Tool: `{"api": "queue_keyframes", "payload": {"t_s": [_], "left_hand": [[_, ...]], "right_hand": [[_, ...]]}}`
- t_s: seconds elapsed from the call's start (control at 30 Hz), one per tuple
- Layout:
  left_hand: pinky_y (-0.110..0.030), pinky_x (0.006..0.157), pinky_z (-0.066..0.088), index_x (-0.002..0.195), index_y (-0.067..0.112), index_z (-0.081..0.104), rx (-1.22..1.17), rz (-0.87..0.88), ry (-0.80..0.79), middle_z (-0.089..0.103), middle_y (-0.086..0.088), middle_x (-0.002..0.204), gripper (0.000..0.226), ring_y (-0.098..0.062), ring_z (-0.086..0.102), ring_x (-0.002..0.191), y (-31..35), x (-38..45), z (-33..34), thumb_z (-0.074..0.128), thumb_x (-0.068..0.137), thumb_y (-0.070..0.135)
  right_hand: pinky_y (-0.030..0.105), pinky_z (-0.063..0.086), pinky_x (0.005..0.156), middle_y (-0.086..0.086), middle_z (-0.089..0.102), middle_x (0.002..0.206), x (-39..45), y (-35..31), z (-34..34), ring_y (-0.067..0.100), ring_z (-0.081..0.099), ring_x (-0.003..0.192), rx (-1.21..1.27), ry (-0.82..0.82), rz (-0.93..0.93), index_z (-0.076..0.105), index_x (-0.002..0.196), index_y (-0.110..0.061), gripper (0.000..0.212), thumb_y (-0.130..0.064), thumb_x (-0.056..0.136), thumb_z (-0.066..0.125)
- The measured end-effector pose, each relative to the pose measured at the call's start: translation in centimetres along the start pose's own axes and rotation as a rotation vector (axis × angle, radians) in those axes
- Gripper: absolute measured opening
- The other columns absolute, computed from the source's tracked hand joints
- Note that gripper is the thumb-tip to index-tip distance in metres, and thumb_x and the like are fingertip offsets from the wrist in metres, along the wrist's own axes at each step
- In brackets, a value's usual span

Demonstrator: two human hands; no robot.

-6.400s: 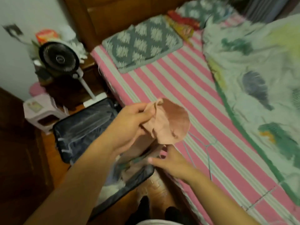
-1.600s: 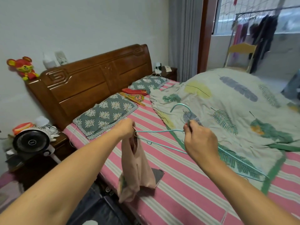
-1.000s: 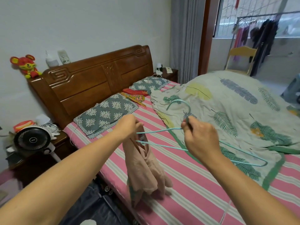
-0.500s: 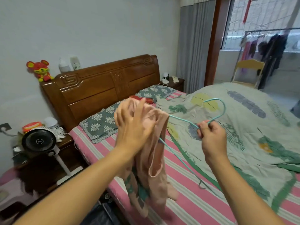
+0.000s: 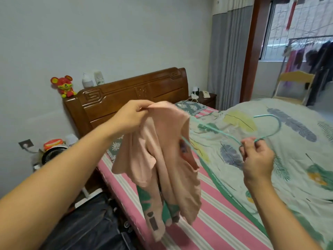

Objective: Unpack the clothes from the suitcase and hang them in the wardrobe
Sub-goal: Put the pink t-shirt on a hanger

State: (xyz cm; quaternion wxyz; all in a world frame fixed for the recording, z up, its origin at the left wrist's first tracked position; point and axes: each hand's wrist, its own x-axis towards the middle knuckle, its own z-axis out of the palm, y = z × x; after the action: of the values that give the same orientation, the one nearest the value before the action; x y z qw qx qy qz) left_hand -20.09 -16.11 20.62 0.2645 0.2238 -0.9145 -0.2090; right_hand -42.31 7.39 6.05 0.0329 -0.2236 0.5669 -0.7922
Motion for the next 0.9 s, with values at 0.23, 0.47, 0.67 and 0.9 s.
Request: {"api": "queue_keyframes", "payload": {"t_s": [0.23,0.47,0.67,0.9], "left_hand": [[-0.026,0.084,0.045,0.102,0.059,0.07,0.178,0.096,-0.257,0.062,0.008,0.099,0.042,-0.003,0.06,0.097,1.3,1.0,-4.9,0.06,0.096,0.019],[-0.035,0.089,0.045,0.11,0.029,0.067,0.717,0.266,-0.313,0.058,0.013,0.103,0.028,-0.016,0.054,0.104,2.2,-1.0,-0.9,0.043,0.101,0.042],[-0.024,0.069,0.04,0.095,0.012,0.071,0.444,0.334,-0.349,0.069,0.001,0.086,0.019,-0.015,0.063,0.08,1.2,-2.7,1.8,0.057,0.102,0.023],[-0.028,0.071,0.05,0.096,0.009,0.077,0.338,0.326,-0.063,0.077,-0.002,0.088,0.024,-0.018,0.073,0.081,-0.4,-5.5,3.7,0.06,0.097,0.026]], "right_hand": [[0.03,0.034,0.059,-0.001,0.048,0.065,1.0,-1.1,2.2,0.011,0.042,0.06,0.034,-0.11,-0.026,0.057,0.081,-0.016,0.025,-0.01,0.104,0.048],[0.046,0.039,0.06,-0.002,0.053,0.065,0.0,-1.9,3.5,0.019,0.047,0.063,-0.101,-0.223,-0.141,0.061,0.08,-0.018,0.022,-0.017,0.101,0.055],[0.056,0.046,0.063,-0.002,0.057,0.065,-0.5,-1.8,3.5,0.023,0.052,0.064,-0.198,-0.252,-0.14,0.063,0.082,-0.023,0.023,-0.043,0.088,0.054],[0.046,0.04,0.058,0.006,0.056,0.062,-2.5,-1.0,5.5,0.02,0.047,0.056,-0.313,-0.421,-0.17,0.058,0.073,-0.013,0.025,-0.025,0.095,0.057]]}}
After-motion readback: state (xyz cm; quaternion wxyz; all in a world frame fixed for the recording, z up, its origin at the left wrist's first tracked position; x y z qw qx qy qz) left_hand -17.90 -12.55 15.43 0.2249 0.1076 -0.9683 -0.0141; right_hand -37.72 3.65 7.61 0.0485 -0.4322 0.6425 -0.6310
